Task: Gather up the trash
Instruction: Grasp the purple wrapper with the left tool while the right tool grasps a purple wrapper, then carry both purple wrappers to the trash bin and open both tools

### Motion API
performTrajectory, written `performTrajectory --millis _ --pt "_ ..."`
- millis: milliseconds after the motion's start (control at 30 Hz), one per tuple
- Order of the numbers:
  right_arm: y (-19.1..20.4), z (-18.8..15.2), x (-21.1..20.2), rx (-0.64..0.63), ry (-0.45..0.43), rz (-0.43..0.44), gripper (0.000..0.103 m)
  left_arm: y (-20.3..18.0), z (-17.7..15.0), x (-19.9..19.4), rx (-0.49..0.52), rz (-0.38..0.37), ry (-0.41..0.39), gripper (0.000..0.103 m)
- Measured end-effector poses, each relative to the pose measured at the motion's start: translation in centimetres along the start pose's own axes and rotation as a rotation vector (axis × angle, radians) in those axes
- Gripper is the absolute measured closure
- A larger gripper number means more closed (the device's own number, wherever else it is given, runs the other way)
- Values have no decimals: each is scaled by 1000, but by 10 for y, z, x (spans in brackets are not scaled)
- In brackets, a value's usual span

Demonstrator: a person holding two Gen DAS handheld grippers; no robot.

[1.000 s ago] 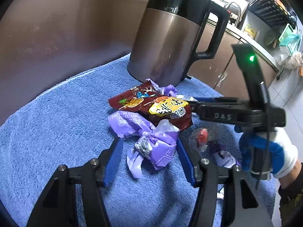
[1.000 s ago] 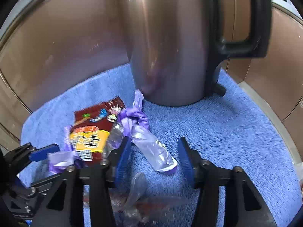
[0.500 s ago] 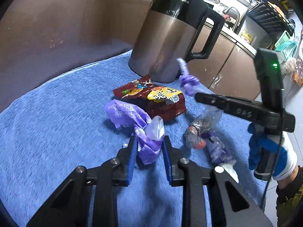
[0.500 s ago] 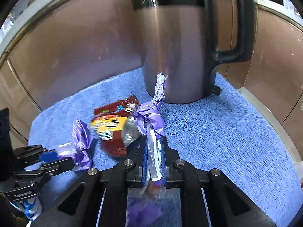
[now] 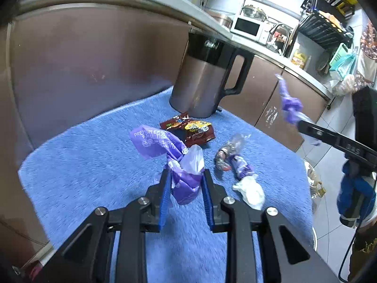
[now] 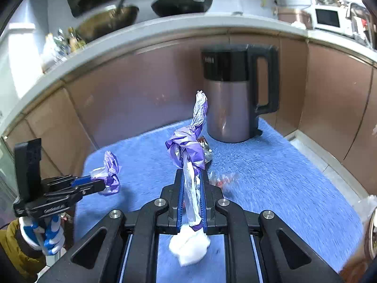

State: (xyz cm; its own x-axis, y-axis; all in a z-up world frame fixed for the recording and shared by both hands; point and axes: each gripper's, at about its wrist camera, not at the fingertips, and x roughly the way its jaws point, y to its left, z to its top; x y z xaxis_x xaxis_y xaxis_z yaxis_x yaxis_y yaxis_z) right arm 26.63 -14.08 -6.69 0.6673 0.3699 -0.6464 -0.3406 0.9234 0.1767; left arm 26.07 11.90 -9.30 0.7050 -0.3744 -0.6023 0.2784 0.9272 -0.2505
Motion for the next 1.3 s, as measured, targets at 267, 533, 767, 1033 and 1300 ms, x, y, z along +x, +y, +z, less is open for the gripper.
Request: performTrajectory --millis 267,533,767,1033,1300 --pt "5 -35 -122 41 -130 -45 91 -22 -4 -70 37 -6 -97 79" --pt "2 -93 -212 127 -209 -148 91 -52 -13 -111 92 -33 -154 79" --pt "-21 -145 -252 255 -238 -216 91 -77 -19 -121 118 -74 -159 79" --pt "-46 -185 -289 356 -274 -322 91 -141 -32 -112 223 -162 -116 79" --pt "-85 -227 -299 477 -230 -455 91 -246 -54 -75 394 -317 -13 79"
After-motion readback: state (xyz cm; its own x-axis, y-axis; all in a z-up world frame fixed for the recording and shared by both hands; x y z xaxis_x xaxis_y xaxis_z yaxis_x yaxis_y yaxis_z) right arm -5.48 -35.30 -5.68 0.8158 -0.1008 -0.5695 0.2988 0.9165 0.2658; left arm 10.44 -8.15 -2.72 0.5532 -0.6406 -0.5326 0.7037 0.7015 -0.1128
